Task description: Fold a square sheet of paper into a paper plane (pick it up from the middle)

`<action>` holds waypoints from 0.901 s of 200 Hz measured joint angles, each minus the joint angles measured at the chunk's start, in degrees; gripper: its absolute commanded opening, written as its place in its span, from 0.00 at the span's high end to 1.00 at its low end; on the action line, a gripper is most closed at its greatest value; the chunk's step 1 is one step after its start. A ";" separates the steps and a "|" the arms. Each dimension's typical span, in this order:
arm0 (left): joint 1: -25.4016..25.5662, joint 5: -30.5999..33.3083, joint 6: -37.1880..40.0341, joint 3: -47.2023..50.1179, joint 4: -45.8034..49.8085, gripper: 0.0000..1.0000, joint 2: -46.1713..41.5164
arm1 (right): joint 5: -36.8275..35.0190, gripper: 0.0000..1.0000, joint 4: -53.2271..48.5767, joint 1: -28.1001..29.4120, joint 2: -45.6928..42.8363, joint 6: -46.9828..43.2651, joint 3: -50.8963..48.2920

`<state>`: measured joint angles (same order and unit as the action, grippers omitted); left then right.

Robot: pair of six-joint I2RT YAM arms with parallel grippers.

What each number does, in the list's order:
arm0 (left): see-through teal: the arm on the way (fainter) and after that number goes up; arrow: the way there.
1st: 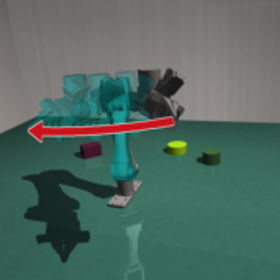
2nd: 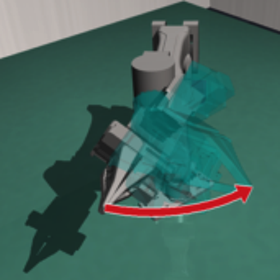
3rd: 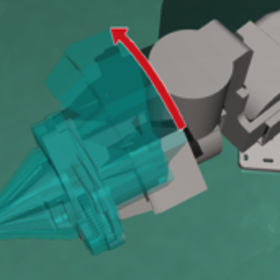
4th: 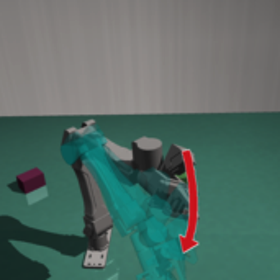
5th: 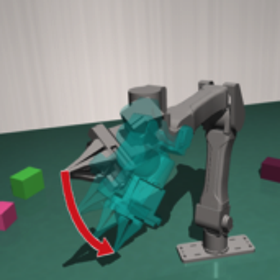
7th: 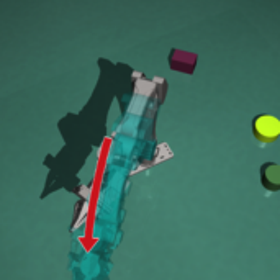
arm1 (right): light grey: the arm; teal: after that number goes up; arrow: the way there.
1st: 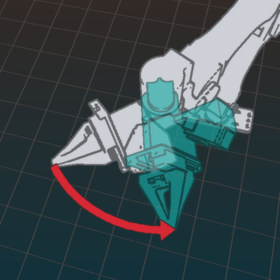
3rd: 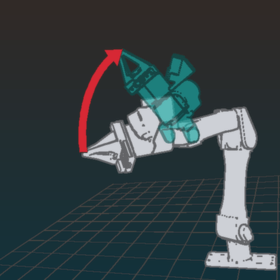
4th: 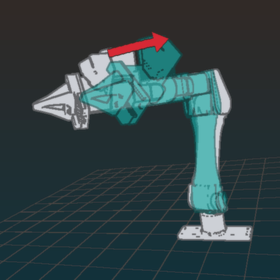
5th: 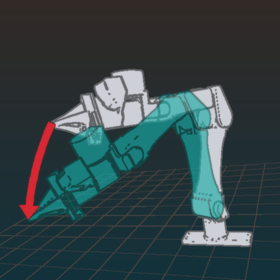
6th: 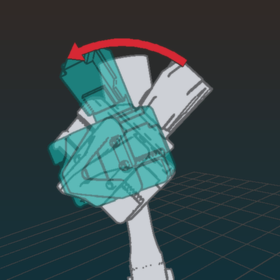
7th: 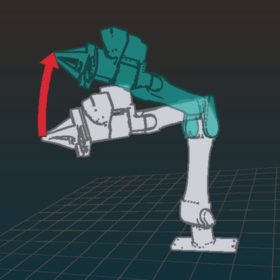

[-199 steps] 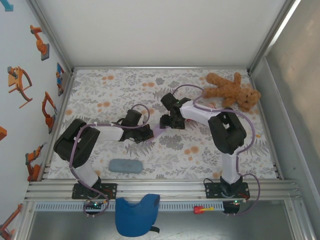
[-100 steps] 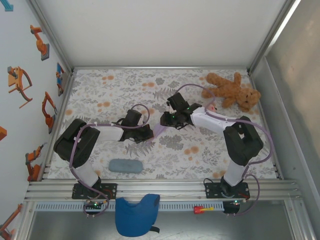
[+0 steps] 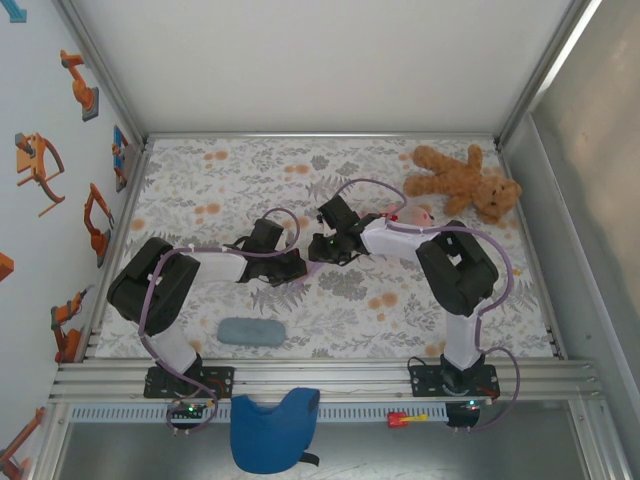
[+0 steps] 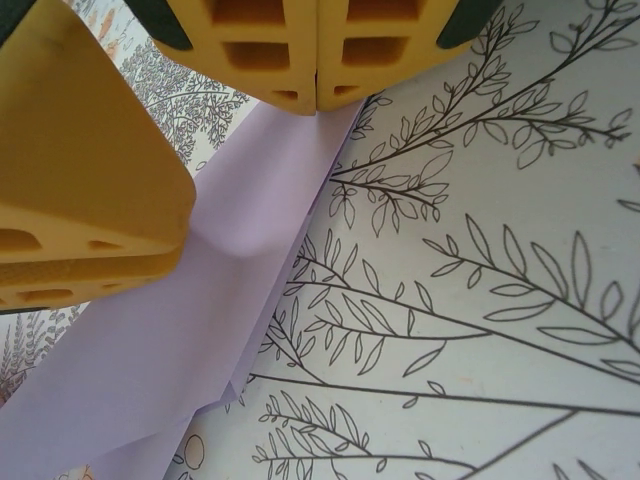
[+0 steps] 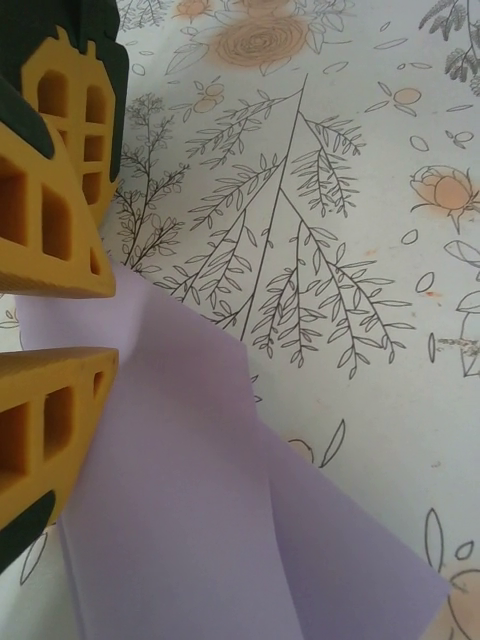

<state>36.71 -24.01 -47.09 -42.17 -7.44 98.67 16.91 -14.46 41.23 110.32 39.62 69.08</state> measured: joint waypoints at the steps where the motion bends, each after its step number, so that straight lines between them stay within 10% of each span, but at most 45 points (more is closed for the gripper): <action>1: 0.00 0.00 0.00 0.00 0.02 0.96 0.00 | 0.00 0.81 0.00 0.00 0.00 0.02 0.00; 180: -0.09 -2.51 1.84 -1.77 3.41 0.90 -3.06 | -1.27 0.88 4.57 -1.84 -0.42 0.00 -5.44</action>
<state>36.62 -26.52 -45.25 -43.94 -4.03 95.61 15.64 -9.89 39.40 109.91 39.62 63.64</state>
